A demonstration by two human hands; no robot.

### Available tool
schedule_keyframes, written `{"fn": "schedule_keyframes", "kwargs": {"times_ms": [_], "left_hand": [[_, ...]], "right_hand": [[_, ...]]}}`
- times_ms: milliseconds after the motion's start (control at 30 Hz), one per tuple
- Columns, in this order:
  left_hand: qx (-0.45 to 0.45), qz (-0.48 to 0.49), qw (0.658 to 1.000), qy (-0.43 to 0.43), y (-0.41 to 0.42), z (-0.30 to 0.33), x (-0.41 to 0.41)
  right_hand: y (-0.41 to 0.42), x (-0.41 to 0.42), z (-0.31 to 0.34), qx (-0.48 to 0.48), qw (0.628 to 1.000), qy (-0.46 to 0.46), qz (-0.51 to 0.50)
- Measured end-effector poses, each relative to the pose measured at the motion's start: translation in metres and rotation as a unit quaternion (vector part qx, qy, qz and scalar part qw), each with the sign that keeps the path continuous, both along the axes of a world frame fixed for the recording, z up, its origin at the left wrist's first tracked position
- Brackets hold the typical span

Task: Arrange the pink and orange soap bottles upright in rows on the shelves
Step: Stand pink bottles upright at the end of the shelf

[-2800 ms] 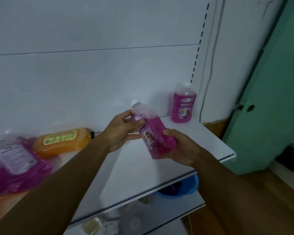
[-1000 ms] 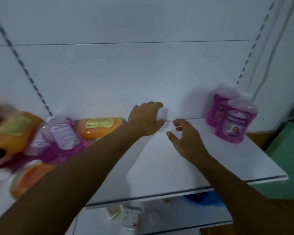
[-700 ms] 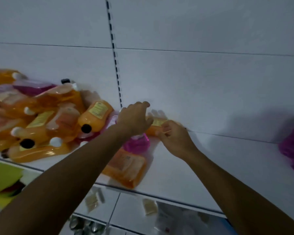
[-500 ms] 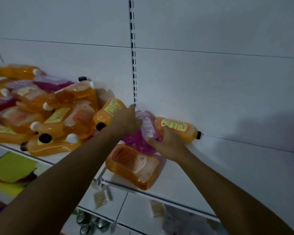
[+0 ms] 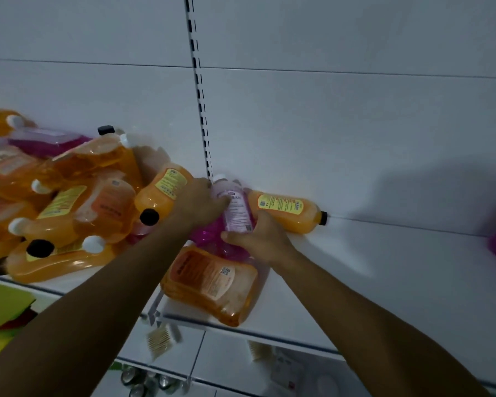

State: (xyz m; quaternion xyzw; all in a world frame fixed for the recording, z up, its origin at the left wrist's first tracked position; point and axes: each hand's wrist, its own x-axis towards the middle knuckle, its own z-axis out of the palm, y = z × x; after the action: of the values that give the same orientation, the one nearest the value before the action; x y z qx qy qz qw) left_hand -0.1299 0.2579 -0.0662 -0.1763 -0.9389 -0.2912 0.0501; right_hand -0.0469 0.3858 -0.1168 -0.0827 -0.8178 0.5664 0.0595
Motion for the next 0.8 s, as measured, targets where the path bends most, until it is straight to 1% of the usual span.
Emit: {"fn": "schedule_keyframes", "kwargs": {"times_ms": [167,233,300,433,567,667,800], "left_hand": [[0.116,-0.039,0.992,0.020,0.013,0.016,0.016],[0.142,-0.067,0.987,0.022,0.020,0.022,0.022],[0.162,-0.107,0.981,0.006,0.030,0.026,0.027],[0.175,-0.185,0.966,-0.044,0.069,0.027,0.044],[0.207,-0.262,0.938,-0.096,0.121,0.022,0.071],[0.206,-0.315,0.921,-0.101,0.164,0.019,0.097],[0.215,-0.370,0.897,-0.107,0.217,0.016,0.134]], "right_hand": [[0.004,0.017,0.009,-0.045,0.997,0.033,-0.051],[0.010,0.027,0.013,-0.052,0.994,0.051,-0.075],[0.020,0.038,0.017,-0.046,0.991,0.070,-0.100],[0.052,0.066,0.019,-0.006,0.981,0.070,-0.179],[0.091,0.106,0.015,0.001,0.965,0.070,-0.253],[0.121,0.135,0.011,0.023,0.945,0.071,-0.320],[0.158,0.178,0.008,0.010,0.921,0.089,-0.379]]}}
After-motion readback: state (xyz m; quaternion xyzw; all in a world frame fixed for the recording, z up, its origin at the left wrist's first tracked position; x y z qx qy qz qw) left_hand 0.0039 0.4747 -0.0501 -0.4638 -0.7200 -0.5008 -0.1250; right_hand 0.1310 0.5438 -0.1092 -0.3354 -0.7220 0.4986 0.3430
